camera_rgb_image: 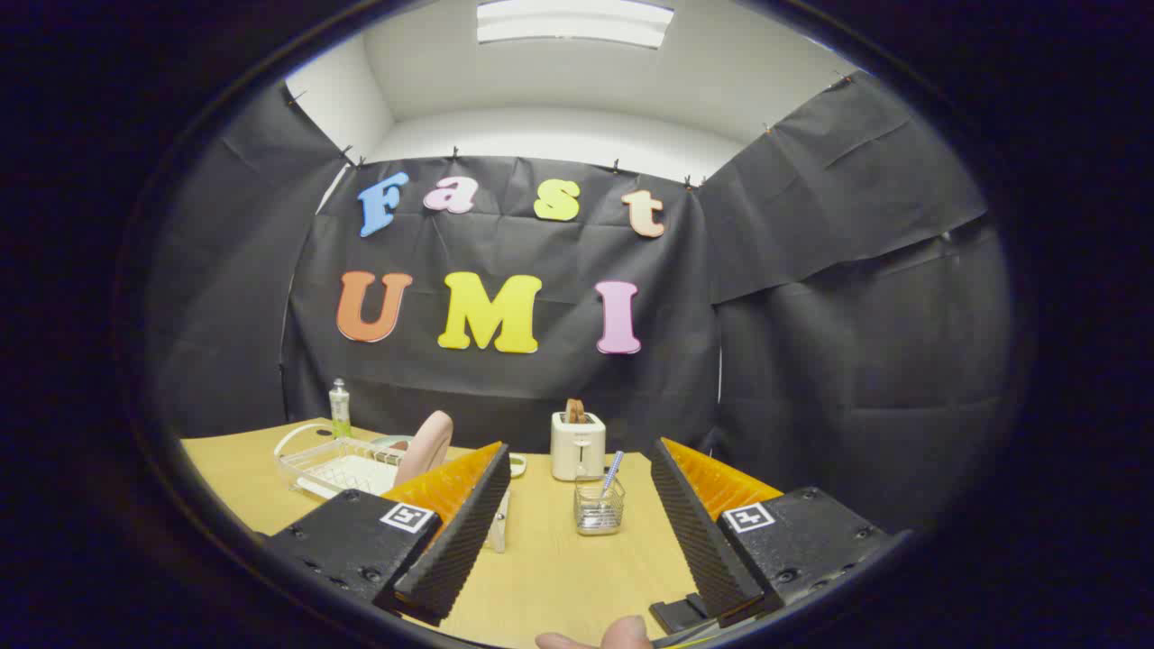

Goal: Take the plate from the dish rack, then take the spoon from the basket and place it into the plate.

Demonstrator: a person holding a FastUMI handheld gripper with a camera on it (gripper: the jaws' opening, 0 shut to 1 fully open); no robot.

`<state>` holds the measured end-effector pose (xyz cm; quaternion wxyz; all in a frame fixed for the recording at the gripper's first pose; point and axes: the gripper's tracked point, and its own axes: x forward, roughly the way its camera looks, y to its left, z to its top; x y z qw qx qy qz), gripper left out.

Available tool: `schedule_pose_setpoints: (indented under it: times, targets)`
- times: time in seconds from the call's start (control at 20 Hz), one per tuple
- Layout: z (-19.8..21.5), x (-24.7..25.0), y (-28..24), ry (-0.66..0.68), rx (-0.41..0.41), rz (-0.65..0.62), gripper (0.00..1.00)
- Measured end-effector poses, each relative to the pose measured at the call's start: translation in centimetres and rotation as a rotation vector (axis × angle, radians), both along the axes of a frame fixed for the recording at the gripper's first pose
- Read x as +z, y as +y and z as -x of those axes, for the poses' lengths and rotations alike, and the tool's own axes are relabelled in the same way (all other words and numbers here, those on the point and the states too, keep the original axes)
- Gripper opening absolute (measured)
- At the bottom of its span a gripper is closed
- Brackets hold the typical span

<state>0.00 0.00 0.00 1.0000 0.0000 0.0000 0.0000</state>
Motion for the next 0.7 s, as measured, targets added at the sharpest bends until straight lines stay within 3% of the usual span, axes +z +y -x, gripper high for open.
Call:
schedule_pose_setpoints:
  times: [0.7]
  targets:
    - [-0.62,-0.66,0.60,0.020,0.016,-0.065,1.00]
